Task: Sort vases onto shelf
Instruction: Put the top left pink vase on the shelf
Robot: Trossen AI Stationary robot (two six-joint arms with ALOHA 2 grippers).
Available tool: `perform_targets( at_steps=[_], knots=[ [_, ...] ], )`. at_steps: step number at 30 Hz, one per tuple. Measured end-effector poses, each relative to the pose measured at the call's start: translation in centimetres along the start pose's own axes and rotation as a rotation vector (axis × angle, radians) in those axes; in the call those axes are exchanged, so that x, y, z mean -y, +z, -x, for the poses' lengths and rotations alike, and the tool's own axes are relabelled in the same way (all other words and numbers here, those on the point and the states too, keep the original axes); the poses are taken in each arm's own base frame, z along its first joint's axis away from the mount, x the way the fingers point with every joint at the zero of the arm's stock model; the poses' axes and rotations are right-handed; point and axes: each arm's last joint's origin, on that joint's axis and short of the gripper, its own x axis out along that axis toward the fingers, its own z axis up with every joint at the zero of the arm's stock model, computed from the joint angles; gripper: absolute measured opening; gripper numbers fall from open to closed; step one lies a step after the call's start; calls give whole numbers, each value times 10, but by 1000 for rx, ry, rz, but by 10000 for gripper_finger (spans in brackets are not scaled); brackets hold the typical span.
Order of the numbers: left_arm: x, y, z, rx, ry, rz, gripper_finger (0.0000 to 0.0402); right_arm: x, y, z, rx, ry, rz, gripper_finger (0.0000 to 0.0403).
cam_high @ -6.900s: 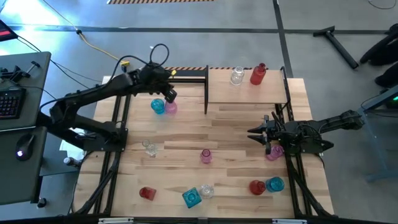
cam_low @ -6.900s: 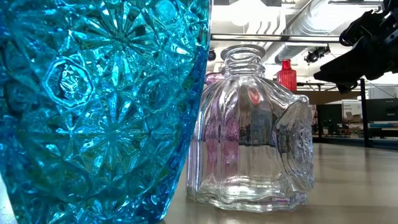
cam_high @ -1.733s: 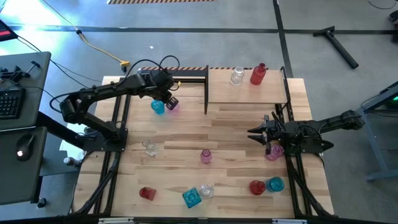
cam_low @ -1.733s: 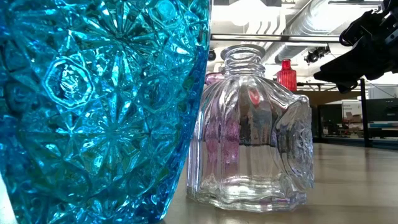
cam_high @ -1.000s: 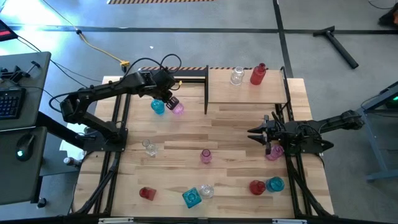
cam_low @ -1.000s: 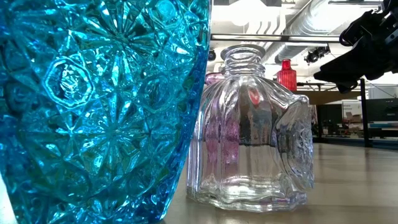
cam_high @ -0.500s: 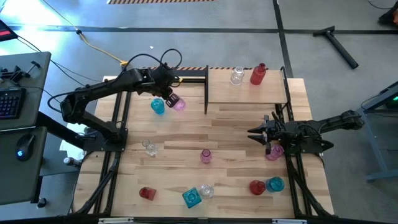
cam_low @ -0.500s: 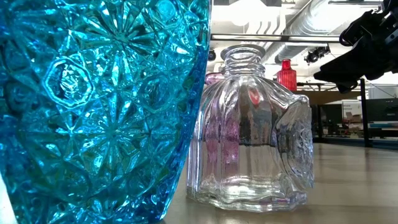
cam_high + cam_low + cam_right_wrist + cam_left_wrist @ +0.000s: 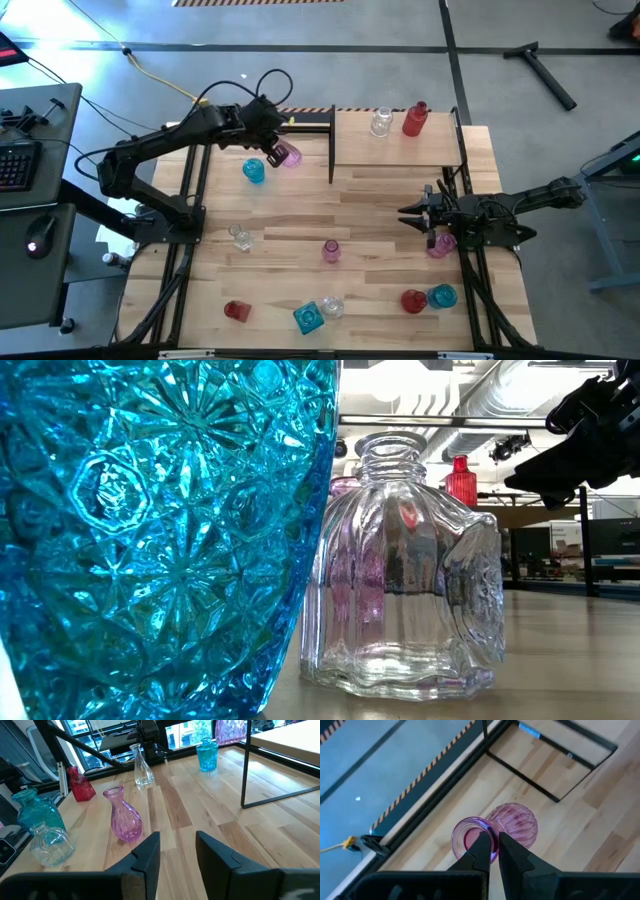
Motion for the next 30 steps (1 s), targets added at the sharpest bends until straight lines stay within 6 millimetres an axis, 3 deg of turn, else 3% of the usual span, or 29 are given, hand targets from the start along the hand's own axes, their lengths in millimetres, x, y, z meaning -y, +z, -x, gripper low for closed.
perform_targets(
  at_steps=[30],
  knots=[
    [13,33,42,274,28,-77,9,0,0,0,0,0,0,108]
  ],
)
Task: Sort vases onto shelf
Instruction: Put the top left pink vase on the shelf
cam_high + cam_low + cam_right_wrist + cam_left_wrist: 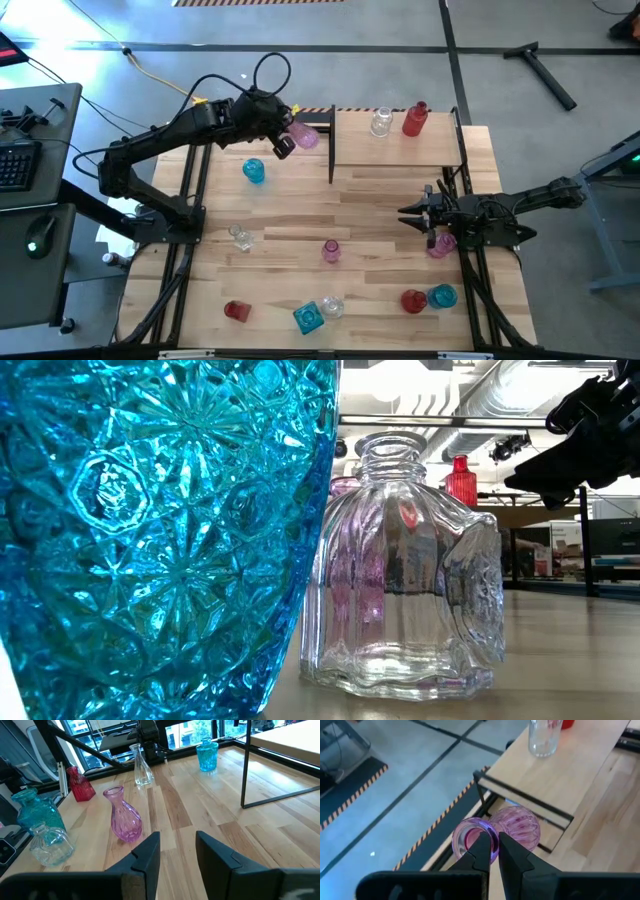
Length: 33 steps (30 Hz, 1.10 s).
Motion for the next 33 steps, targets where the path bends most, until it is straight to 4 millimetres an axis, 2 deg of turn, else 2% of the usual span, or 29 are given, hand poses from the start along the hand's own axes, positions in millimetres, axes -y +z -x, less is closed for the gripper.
perform_targets(
  at_steps=[19,33],
  knots=[
    [1,26,-1,246,-1,16,9,0,0,0,0,0,0,108],
    [19,41,-44,269,6,-84,9,0,0,0,-2,4,0,108]
  ],
)
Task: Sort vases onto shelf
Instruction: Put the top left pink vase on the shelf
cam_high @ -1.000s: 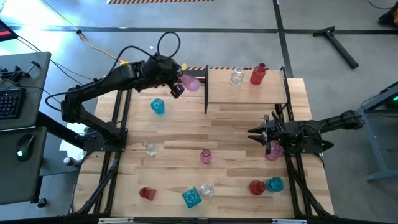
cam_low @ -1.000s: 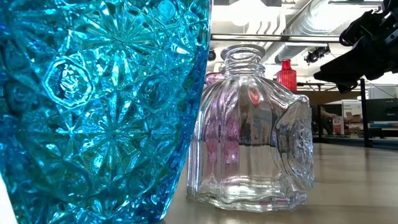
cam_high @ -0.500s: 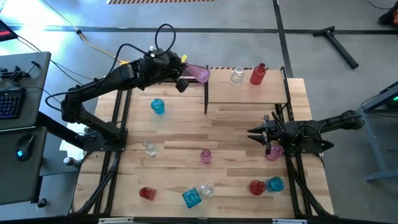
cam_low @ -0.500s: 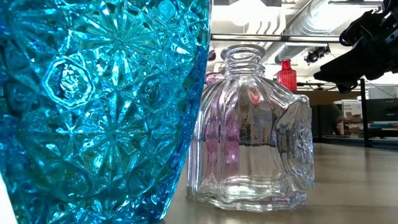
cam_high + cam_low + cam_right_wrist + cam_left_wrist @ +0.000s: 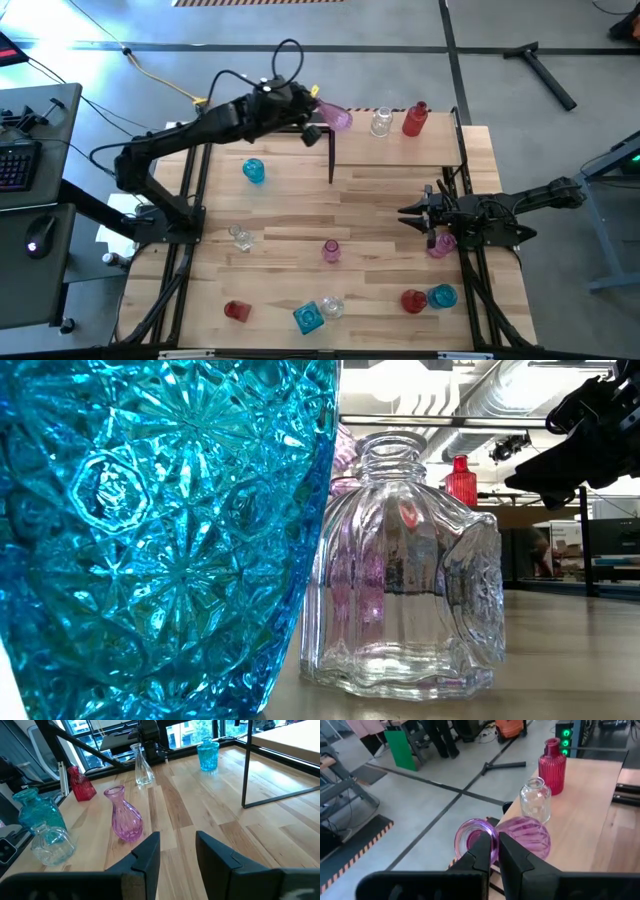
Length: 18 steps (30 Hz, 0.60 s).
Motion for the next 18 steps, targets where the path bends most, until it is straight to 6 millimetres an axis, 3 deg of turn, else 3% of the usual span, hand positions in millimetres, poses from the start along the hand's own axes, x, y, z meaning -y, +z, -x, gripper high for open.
perform_targets(
  at_steps=[11,18],
  knots=[
    [19,-3,-44,-56,-17,-107,9,0,0,0,-2,-1,1,108],
    [22,-3,-53,-32,-15,-152,9,0,0,0,-2,-1,1,108]
  ],
)
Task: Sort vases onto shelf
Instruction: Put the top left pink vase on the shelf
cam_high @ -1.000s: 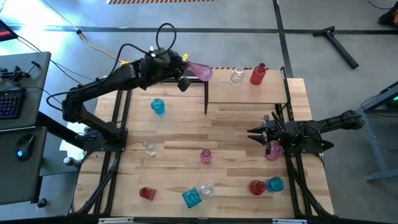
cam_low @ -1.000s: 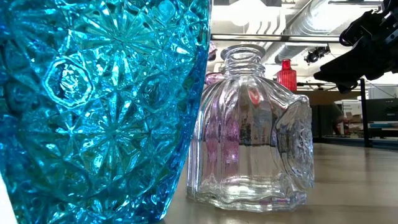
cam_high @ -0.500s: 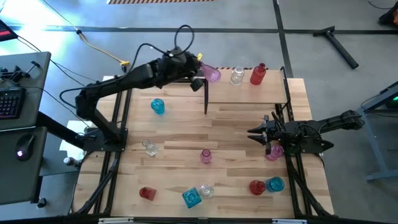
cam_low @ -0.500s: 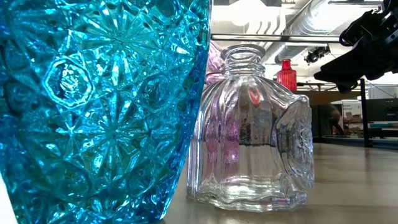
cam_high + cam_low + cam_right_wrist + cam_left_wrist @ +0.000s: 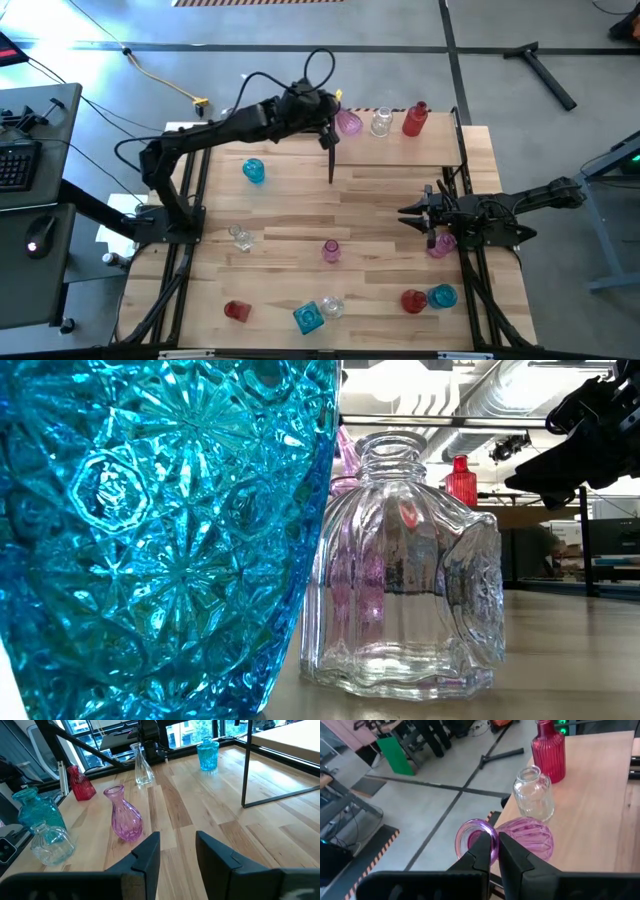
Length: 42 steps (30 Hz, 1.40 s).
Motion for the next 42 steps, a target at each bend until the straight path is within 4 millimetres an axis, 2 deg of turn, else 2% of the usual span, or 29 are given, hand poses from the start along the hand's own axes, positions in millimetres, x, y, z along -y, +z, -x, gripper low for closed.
perform_targets(
  at_steps=[16,42],
  knots=[
    [5,-4,-13,-10,-2,-67,9,0,0,0,0,0,0,108],
    [-11,-9,-19,-29,37,-50,9,0,0,0,-1,0,0,108]
  ],
)
